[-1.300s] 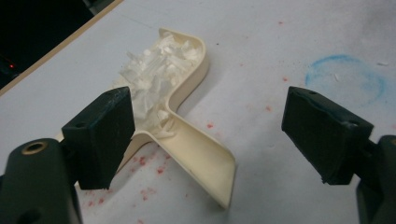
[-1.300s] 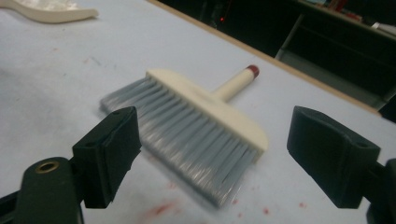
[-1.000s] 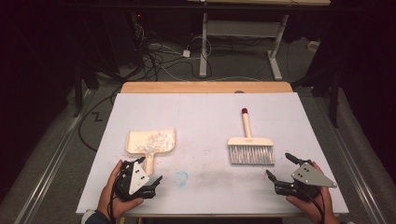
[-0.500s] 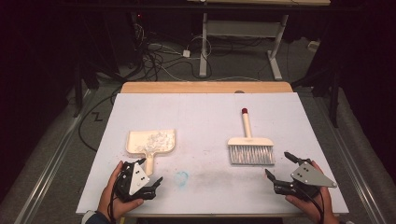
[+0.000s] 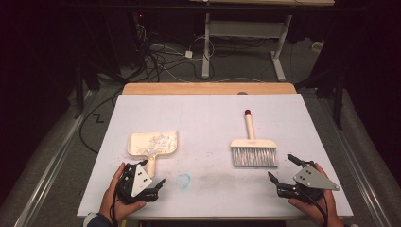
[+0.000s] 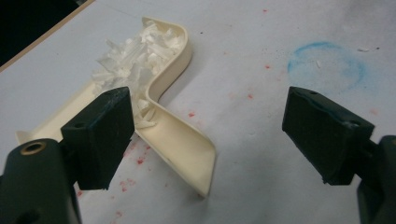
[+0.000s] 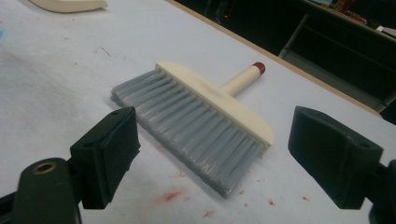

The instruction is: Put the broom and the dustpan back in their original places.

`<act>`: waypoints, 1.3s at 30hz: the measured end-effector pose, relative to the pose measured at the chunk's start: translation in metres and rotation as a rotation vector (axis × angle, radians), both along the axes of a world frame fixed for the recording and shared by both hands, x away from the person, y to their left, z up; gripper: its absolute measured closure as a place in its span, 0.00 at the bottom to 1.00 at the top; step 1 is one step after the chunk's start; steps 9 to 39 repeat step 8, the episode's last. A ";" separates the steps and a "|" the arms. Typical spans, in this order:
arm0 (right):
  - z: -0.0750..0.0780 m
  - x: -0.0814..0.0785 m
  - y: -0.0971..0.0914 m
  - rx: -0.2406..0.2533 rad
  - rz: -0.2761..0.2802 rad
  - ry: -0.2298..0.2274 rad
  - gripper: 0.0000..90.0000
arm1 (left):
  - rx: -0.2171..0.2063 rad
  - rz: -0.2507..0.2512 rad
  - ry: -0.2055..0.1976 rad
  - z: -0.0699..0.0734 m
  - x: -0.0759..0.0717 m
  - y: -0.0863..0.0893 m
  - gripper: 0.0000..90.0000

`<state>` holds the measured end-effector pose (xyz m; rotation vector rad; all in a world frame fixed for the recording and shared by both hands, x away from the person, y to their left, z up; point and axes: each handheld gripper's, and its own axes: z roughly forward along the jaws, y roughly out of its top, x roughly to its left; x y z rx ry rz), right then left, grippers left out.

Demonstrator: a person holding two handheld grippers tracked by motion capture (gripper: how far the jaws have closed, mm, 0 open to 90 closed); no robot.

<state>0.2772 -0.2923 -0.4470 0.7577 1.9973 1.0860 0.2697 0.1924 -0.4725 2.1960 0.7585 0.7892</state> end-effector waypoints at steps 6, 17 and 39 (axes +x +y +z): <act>-0.002 0.000 0.000 -0.023 0.003 0.015 0.19 | 0.005 -0.002 0.002 0.000 0.001 -0.003 0.17; -0.001 0.000 0.000 -0.020 0.002 0.014 0.19 | 0.005 -0.006 0.005 0.000 0.002 -0.004 0.17; -0.001 0.000 0.000 -0.020 0.002 0.014 0.19 | 0.005 -0.006 0.005 0.000 0.002 -0.004 0.17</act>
